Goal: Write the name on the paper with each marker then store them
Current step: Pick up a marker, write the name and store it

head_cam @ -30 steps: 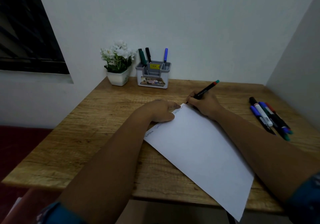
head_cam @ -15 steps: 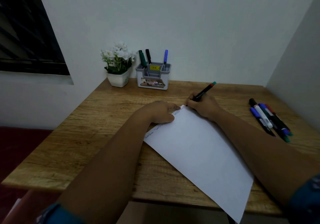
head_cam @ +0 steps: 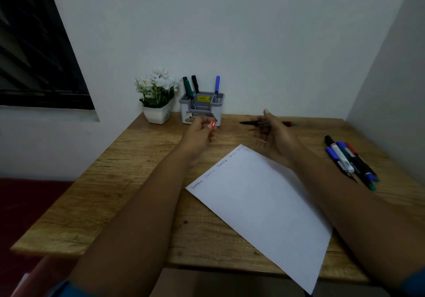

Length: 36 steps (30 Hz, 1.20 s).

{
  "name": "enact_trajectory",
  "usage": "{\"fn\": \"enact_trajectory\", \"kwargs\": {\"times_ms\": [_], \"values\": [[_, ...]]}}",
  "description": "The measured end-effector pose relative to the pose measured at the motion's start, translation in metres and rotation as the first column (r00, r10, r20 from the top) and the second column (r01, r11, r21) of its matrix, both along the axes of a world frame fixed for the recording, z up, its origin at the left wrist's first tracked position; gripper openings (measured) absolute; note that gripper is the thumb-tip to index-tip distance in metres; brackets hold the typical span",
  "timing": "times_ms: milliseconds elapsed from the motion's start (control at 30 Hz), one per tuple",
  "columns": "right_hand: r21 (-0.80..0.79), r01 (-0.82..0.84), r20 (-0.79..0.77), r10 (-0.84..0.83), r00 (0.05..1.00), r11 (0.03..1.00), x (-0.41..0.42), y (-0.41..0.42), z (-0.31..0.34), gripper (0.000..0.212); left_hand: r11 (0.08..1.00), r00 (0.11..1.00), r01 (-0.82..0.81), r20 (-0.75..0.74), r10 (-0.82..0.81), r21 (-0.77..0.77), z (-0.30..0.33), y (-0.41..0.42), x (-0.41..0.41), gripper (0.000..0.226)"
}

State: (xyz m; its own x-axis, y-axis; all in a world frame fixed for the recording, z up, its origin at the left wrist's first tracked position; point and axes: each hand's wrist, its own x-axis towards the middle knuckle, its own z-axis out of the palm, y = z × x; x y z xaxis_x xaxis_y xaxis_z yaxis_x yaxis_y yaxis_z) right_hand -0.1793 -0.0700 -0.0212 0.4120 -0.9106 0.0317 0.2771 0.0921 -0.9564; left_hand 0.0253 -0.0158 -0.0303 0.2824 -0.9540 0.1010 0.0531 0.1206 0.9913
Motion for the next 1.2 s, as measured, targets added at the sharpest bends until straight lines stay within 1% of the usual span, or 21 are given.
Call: {"fn": "enact_trajectory", "kwargs": {"times_ms": [33, 67, 100, 167, 233, 267, 367, 433, 500, 600, 700, 767, 867, 967, 1000, 1033, 1133, 1200], "values": [[0.052, -0.069, 0.039, 0.067, 0.997, 0.996, 0.001, 0.003, 0.001, 0.041, 0.999, 0.996, 0.036, -0.077, -0.036, -0.003, 0.0, 0.001, -0.001, 0.02], [0.062, -0.107, 0.045, 0.104, 0.994, 0.992, 0.003, 0.007, 0.001, 0.044, 0.997, 0.985, 0.076, -0.156, -0.076, -0.005, 0.001, 0.003, -0.002, 0.022], [0.042, -0.107, 0.028, 0.106, 0.994, 0.993, 0.006, 0.01, 0.001, 0.043, 0.994, 0.969, 0.108, -0.223, -0.108, -0.011, 0.001, 0.004, -0.004, 0.023], [-0.064, -0.017, -0.029, 0.015, 0.999, 0.998, 0.015, 0.02, 0.001, 0.035, 0.99, 0.935, 0.138, -0.325, -0.139, -0.028, 0.0, 0.006, -0.007, 0.023], [-0.182, 0.073, -0.05, -0.083, 0.995, 0.981, 0.022, 0.03, 0.002, 0.024, 0.992, 0.889, 0.12, -0.441, -0.123, -0.035, 0.0, 0.008, -0.01, 0.019], [-0.239, 0.084, -0.05, -0.099, 0.994, 0.967, 0.025, 0.033, 0.001, 0.021, 0.994, 0.863, 0.105, -0.494, -0.108, -0.036, 0.001, 0.009, -0.01, 0.017], [-0.432, 0.063, -0.056, -0.097, 0.994, 0.9, 0.031, 0.042, -0.003, 0.022, 0.995, 0.779, 0.086, -0.618, -0.103, -0.058, 0.002, 0.009, -0.008, 0.013], [-0.526, 0.067, -0.049, -0.109, 0.993, 0.848, 0.034, 0.045, -0.006, 0.021, 0.994, 0.715, 0.079, -0.691, -0.108, -0.074, 0.005, 0.009, -0.007, 0.02], [-0.574, 0.089, -0.049, -0.143, 0.989, 0.814, 0.035, 0.046, -0.007, 0.022, 0.995, 0.671, 0.061, -0.736, -0.095, -0.073, 0.006, 0.009, -0.007, 0.031], [-0.614, 0.084, -0.075, -0.164, 0.984, 0.785, 0.034, 0.043, -0.01, 0.019, 0.997, 0.66, 0.05, -0.747, -0.083, -0.067, 0.006, 0.008, -0.007, 0.036], [-0.627, 0.084, -0.072, -0.165, 0.984, 0.775, 0.034, 0.041, -0.013, 0.022, 0.997, 0.712, 0.061, -0.698, -0.078, -0.048, 0.005, 0.008, -0.008, 0.036], [-0.638, 0.081, -0.1, -0.186, 0.977, 0.766, 0.032, 0.038, -0.014, 0.019, 0.997, 0.74, 0.055, -0.669, -0.074, -0.049, 0.003, 0.008, -0.007, 0.036], [-0.705, 0.069, -0.163, -0.256, 0.953, 0.706, 0.028, 0.032, -0.014, 0.013, 0.997, 0.758, 0.058, -0.648, -0.076, -0.049, 0.003, 0.007, -0.005, 0.037], [-0.756, 0.038, -0.138, -0.216, 0.967, 0.653, 0.028, 0.034, -0.014, 0.008, 0.995, 0.777, 0.086, -0.621, -0.101, -0.054, 0.004, 0.01, -0.009, 0.035], [-0.789, 0.019, -0.136, -0.204, 0.969, 0.614, 0.029, 0.035, -0.015, 0.008, 0.993, 0.796, 0.104, -0.594, -0.112, -0.048, 0.004, 0.011, -0.012, 0.032], [-0.832, 0.0, -0.146, -0.22, 0.964, 0.555, 0.028, 0.036, -0.016, 0.011, 0.991, 0.815, 0.125, -0.567, -0.124, -0.038, 0.004, 0.012, -0.015, 0.031], [-0.929, -0.05, -0.191, -0.361, 0.913, 0.366, 0.025, 0.037, -0.014, 0.015, 0.985, 0.844, 0.173, -0.512, -0.159, -0.021, 0.004, 0.014, -0.018, 0.039], [-0.968, -0.06, -0.168, -0.454, 0.875, 0.242, 0.024, 0.036, -0.012, 0.015, 0.981, 0.84, 0.189, -0.51, -0.184, -0.043, 0.005, 0.015, -0.017, 0.047]]}}
